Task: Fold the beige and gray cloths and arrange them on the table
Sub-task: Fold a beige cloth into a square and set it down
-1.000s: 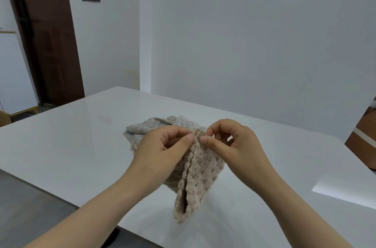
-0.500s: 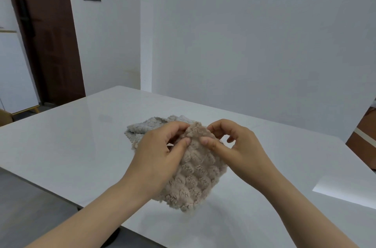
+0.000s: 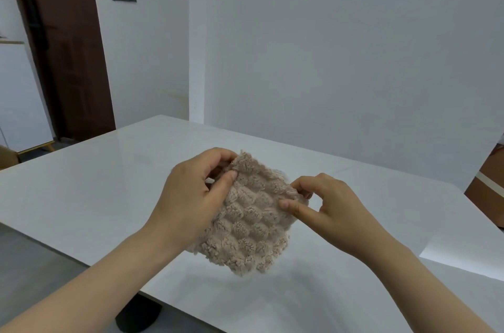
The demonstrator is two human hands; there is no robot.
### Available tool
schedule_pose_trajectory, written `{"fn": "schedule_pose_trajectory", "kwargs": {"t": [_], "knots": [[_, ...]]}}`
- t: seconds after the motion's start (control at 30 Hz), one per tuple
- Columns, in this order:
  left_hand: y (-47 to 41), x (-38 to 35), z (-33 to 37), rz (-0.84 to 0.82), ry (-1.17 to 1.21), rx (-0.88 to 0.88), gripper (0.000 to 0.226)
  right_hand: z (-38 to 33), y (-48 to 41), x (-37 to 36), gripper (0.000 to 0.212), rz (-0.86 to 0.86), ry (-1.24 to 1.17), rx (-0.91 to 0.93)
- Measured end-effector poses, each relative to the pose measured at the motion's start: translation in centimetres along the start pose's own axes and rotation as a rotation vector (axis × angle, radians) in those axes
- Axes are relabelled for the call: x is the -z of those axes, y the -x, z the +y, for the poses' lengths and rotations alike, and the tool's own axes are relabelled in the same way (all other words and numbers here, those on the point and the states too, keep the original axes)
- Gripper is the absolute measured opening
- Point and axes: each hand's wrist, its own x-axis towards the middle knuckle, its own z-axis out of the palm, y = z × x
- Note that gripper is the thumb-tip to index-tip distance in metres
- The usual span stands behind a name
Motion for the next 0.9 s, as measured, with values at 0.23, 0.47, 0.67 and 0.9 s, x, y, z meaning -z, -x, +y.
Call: {"fn": "schedule_pose_trajectory", "kwargs": {"t": [0.23, 0.47, 0.67, 0.9], "knots": [[0.0, -0.1, -1.3, -0.019, -0.313, -0.249, 0.021, -0.2, -0.4, -0.3, 0.052, 0.036, 0.083, 0.079], [-0.4, 0.0, -1.6, 0.002, -0.214, -0.173, 0.019, 0.7, -0.7, -0.3, 0.064, 0.059, -0.025, 0.033], [0.0, -0.4, -1.2, -0.005, -0.149, -0.251, 0.019, 1.2, -0.9, -1.1, 0.065, 0.122, -0.100, -0.074], [0.1, -0.8, -1.0, 0.049, -0.045, -0.191, 0.029, 0.0, -0.5, -1.8, 0.052, 0.119, -0.769, -0.342]]}}
